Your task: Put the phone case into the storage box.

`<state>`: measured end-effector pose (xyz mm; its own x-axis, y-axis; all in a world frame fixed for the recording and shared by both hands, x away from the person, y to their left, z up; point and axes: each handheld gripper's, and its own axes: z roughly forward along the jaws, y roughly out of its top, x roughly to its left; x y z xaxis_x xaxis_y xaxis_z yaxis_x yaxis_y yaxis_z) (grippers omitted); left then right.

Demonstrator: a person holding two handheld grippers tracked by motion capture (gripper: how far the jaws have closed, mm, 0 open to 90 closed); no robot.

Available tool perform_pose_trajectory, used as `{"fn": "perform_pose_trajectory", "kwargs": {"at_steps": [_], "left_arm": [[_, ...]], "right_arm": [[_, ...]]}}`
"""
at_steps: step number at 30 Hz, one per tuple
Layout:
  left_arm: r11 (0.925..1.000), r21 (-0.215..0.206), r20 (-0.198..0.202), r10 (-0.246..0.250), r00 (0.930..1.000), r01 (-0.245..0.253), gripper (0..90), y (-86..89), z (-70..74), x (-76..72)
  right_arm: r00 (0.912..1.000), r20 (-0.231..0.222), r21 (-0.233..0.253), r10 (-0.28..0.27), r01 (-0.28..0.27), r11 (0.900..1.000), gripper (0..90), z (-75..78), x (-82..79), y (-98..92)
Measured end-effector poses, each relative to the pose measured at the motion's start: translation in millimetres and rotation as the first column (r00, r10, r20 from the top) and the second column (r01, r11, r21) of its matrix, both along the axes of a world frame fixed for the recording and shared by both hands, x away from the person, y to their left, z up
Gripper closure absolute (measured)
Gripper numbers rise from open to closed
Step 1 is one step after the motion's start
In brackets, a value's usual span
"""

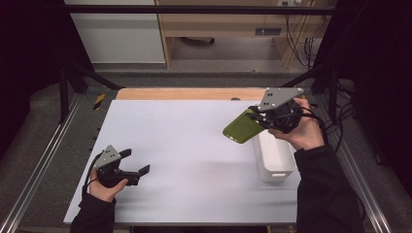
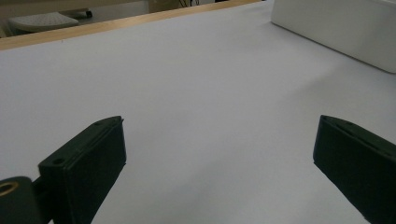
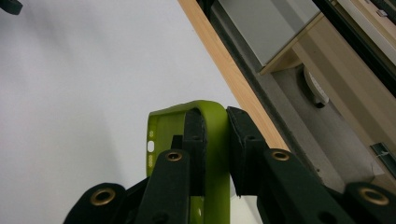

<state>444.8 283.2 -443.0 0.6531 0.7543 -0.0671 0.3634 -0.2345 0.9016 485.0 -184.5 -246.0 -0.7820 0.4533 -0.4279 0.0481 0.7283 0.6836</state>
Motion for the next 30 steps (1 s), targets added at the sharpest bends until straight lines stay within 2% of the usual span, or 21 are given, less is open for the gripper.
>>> {"fn": "perform_pose_trajectory", "kwargs": {"at_steps": [11, 30], "left_arm": [[0.9999, -0.005, 0.006, 0.013, 0.9999, -0.013, 2.3, 4.0, -0.5, 0.1], [1.0000, -0.001, 0.023, 0.010, 0.9997, -0.010, 0.4, 6.1, -3.2, 0.2]], "right_arm": [[0.9997, 0.025, -0.059, -0.003, 0.004, 0.998, 78.7, 6.0, 11.1, -2.6], [0.9985, 0.054, -0.106, 0.000, 0.006, 0.994, 78.5, 19.9, 21.2, -8.3]]}}
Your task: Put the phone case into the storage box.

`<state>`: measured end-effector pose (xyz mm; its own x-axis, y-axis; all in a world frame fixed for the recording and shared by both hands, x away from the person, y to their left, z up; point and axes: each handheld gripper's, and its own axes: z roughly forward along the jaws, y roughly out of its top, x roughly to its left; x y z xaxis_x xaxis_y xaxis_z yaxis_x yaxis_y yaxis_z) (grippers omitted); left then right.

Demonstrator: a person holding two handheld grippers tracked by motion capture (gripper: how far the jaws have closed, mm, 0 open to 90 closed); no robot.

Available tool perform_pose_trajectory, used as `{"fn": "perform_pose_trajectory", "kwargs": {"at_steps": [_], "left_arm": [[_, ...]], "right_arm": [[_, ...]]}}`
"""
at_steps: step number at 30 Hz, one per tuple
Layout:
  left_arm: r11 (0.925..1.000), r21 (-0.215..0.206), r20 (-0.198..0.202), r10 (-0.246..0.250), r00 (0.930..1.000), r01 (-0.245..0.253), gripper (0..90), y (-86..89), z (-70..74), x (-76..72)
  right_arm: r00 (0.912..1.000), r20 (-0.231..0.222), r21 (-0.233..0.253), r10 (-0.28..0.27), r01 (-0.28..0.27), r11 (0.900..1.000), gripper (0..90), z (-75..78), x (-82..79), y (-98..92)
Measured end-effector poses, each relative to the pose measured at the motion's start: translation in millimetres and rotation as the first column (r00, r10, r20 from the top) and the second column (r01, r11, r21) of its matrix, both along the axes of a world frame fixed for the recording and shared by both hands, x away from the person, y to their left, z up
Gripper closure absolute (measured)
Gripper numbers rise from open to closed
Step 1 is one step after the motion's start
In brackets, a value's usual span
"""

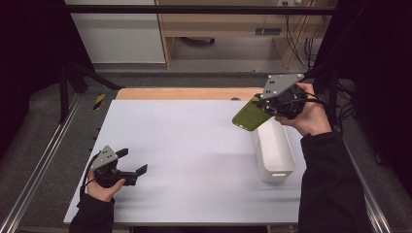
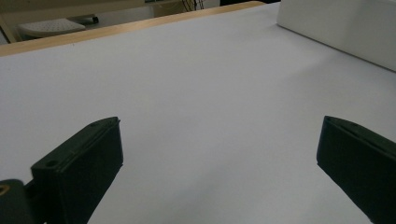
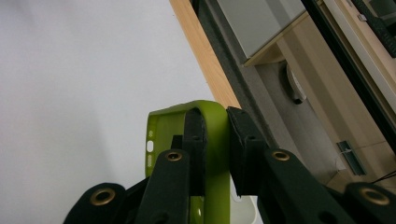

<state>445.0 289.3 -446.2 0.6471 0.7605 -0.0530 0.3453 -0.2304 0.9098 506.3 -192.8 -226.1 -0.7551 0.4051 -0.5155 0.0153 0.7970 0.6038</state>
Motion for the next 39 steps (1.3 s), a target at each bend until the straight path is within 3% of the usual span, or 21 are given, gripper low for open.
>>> {"fn": "perform_pose_trajectory", "kwargs": {"at_steps": [9, 19, 39], "left_arm": [[1.0000, 0.002, -0.002, -0.005, 1.0000, 0.005, 0.4, -0.7, -1.4, 0.3], [1.0000, 0.000, 0.000, -0.007, 1.0000, 0.007, 0.4, -0.9, -1.5, 0.4], [1.0000, -0.002, -0.007, -0.007, 0.9999, 0.007, 0.3, -1.4, -2.9, 0.8]], "right_arm": [[0.9998, 0.022, -0.053, -0.003, 0.004, 0.999, 78.5, 4.8, 5.4, -4.3], [0.9994, 0.030, -0.074, -0.016, 0.018, 0.997, 78.5, 7.3, 12.8, -10.3], [0.9987, 0.049, -0.173, -0.014, 0.023, 0.985, 78.4, 1.6, 30.5, -21.4]]}}
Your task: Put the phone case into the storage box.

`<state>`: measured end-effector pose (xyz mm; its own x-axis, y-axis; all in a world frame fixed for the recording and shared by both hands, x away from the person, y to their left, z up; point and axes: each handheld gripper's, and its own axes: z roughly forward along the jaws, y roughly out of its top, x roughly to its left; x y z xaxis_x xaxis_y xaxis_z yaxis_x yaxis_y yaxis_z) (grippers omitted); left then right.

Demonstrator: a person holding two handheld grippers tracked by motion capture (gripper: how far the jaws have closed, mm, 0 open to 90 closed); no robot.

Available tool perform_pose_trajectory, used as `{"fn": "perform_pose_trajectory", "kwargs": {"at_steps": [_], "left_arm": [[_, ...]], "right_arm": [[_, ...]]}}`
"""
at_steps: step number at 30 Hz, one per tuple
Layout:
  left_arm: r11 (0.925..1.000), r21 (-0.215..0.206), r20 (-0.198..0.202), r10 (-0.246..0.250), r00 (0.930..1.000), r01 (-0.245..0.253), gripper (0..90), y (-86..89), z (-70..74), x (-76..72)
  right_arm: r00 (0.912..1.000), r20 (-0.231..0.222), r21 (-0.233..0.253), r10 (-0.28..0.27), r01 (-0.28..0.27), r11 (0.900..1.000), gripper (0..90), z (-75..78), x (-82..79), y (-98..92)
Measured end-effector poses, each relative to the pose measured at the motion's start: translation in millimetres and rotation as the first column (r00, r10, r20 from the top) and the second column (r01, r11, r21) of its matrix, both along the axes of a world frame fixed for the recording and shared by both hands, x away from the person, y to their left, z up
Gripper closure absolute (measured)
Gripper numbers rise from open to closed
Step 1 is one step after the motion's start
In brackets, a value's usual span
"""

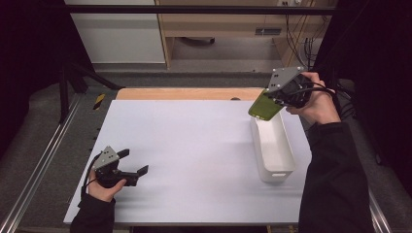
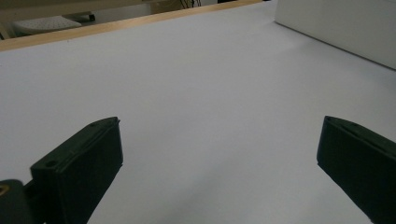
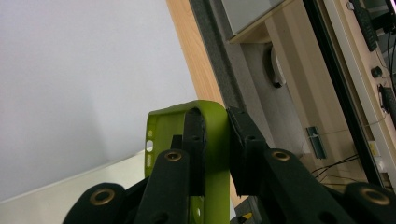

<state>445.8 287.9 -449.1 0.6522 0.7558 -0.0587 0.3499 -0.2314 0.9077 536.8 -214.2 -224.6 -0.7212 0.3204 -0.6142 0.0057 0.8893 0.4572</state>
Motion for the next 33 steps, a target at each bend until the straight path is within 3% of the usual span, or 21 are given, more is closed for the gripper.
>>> {"fn": "perform_pose_trajectory", "kwargs": {"at_steps": [14, 33], "left_arm": [[1.0000, 0.000, -0.004, -0.005, 1.0000, 0.005, 0.2, -0.7, -1.5, 0.6], [1.0000, 0.001, -0.009, -0.009, 0.9999, 0.009, 0.2, -1.1, -2.7, 1.4]], "right_arm": [[0.9998, 0.009, -0.084, 0.017, -0.016, 0.996, 78.3, -8.2, 13.3, -5.1], [0.9988, -0.006, -0.125, 0.049, -0.049, 0.991, 78.3, -26.4, 32.6, -14.0]]}}
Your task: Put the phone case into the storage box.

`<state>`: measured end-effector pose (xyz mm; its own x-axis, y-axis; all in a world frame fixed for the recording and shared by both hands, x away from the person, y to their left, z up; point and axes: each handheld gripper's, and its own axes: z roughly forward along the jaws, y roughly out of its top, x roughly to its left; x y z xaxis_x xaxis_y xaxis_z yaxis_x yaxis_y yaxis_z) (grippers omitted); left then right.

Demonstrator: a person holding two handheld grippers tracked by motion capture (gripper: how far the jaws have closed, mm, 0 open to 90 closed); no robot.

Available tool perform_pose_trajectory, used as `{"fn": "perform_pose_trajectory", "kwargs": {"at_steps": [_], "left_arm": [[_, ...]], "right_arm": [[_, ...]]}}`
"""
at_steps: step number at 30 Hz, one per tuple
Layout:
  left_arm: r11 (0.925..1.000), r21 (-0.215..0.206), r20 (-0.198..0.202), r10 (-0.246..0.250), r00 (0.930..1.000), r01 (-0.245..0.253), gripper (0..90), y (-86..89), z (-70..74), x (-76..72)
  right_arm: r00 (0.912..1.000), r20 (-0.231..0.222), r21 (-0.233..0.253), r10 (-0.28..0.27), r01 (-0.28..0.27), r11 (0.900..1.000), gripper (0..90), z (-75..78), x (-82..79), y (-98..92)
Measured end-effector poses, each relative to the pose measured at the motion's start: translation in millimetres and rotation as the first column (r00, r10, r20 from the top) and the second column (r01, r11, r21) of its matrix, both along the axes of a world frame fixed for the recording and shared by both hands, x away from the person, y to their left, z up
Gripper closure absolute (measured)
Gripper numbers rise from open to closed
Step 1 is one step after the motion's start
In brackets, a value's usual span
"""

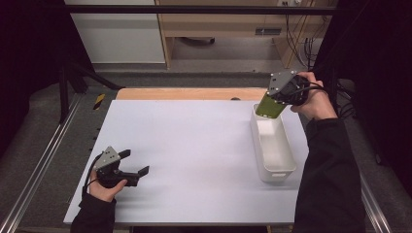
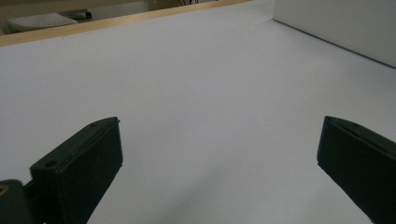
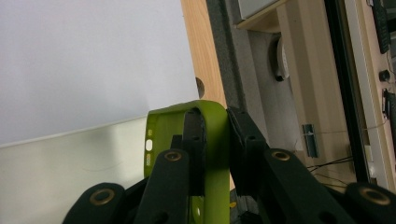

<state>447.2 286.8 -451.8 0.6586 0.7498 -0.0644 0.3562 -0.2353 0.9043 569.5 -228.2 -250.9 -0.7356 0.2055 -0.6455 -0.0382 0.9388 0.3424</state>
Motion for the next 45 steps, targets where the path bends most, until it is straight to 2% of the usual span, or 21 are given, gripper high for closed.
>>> {"fn": "perform_pose_trajectory", "kwargs": {"at_steps": [10, 19, 24, 32, 37, 45], "left_arm": [[1.0000, 0.008, -0.011, 0.002, 0.9999, -0.002, 0.2, -2.7, -3.2, 2.0], [0.9999, 0.014, -0.022, 0.001, 0.9998, -0.001, 0.1, -5.3, -6.2, 4.0], [0.9999, 0.012, -0.028, 0.002, 0.9996, -0.002, 0.1, -6.0, -8.0, 5.6], [0.9999, 0.009, -0.033, 0.007, 0.9994, -0.007, 0.1, -6.1, -9.0, 7.7], [0.9999, 0.008, -0.043, 0.012, 0.9990, -0.011, 0.1, -7.0, -10.9, 9.6], [0.9998, 0.016, -0.049, 0.009, 0.9987, -0.009, 0.0, -7.4, -12.6, 11.0]], "right_arm": [[0.9992, 0.001, -0.006, 0.040, -0.040, 0.999, 78.2, -10.6, 12.9, -6.5], [0.9976, -0.016, -0.011, 0.068, -0.068, 0.998, 78.2, -23.5, 24.5, -17.8], [0.9959, -0.025, -0.014, 0.087, -0.087, 0.996, 78.2, -28.1, 31.1, -17.8], [0.9902, -0.039, -0.023, 0.134, -0.135, 0.991, 78.2, -32.3, 42.0, -18.6], [0.9850, -0.071, -0.047, 0.157, -0.161, 0.986, 78.2, -37.7, 48.1, -19.8], [0.9773, -0.106, -0.060, 0.183, -0.190, 0.980, 78.2, -43.6, 56.9, -19.9]]}}
